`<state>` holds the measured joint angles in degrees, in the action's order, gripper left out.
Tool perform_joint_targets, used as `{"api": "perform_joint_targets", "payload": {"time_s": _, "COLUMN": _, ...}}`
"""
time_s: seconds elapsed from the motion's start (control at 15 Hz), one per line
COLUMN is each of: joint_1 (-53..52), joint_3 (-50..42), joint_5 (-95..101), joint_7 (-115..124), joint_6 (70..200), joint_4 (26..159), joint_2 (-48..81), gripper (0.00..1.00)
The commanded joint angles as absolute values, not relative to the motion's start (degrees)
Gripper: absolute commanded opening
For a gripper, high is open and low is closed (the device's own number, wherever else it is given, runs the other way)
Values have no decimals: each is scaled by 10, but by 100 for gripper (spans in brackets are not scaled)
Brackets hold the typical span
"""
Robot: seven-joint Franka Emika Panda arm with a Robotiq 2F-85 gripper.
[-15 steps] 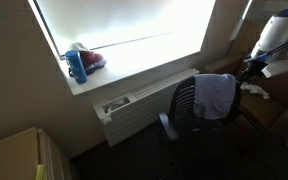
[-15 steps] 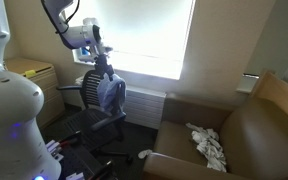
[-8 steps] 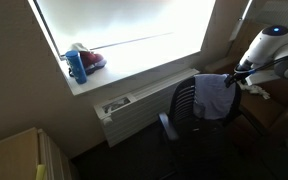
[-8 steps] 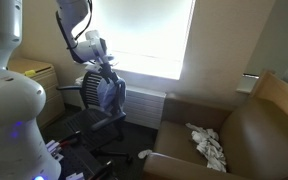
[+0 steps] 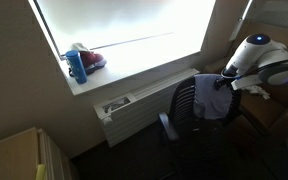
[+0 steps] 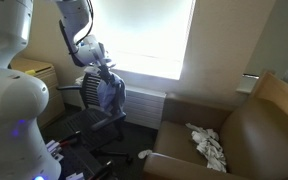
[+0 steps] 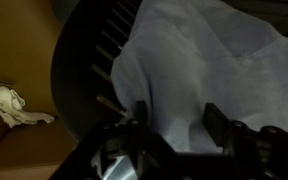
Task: Pick up the blue sweater on the chair and put it on the table
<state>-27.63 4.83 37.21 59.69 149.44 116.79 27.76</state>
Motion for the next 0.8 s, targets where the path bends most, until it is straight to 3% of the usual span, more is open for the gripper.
{"api": "perform_joint_targets", "payload": {"time_s": 0.0, "joint_1": -286, "joint_3": 30, "joint_5": 370, "joint_7": 602, "joint_6": 1493, "joint_4": 1142, "joint_2": 302, "gripper": 32}}
{"api": "perform_joint_targets", "payload": {"time_s": 0.33, "joint_1": -264, "joint_3": 44, "joint_5": 295, "joint_7": 567, "joint_6": 1450, "joint_4": 1121, "joint_2": 294, "gripper": 0}}
{"api": "perform_joint_targets", "payload": {"time_s": 0.73, "joint_1": -246, "joint_3": 13, "joint_5": 217, "joint_7": 600, "joint_6": 1477, "joint_4": 1137, "joint_2": 164, "gripper": 3}}
